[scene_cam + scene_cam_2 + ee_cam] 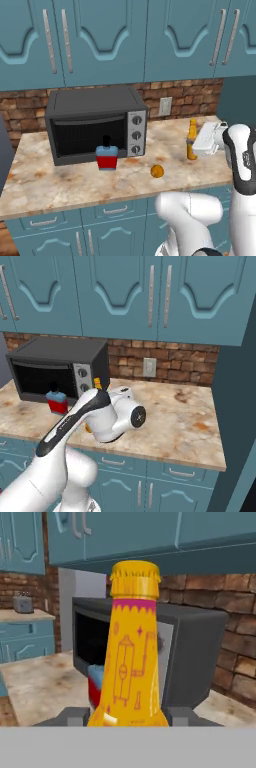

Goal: Place the beer and liquor on the top shelf of the fridge to keep them out of children's reach, and place the orange on lower shelves for easy access.

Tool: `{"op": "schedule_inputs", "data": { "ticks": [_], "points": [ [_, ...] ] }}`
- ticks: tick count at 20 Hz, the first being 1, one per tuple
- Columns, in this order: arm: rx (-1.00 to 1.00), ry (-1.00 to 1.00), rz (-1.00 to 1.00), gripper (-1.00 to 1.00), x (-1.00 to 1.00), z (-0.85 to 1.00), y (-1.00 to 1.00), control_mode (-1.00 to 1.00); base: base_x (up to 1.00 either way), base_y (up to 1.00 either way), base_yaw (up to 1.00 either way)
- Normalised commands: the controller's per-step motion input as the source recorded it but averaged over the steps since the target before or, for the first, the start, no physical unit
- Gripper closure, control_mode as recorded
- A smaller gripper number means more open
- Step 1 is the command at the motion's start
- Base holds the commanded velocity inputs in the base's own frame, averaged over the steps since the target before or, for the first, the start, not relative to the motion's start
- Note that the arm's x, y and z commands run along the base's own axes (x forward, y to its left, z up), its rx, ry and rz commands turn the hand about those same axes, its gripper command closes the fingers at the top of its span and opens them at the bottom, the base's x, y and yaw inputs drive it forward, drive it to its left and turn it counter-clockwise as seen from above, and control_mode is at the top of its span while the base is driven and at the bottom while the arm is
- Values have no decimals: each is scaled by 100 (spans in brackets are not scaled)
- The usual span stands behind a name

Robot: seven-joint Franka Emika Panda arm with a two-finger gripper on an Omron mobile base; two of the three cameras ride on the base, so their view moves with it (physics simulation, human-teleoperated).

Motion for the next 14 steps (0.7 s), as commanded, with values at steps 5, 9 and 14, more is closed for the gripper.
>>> {"op": "schedule_inputs", "data": {
  "ticks": [5, 9, 14],
  "points": [
    [0, 0, -27, 100, -34, 26, 37, -100, 0, 0, 0],
    [3, 0, -27, 100, -16, 42, 7, -100, 0, 0, 0],
    [0, 7, -24, 100, -5, 57, 0, -100, 0, 0, 0]
  ]
}}
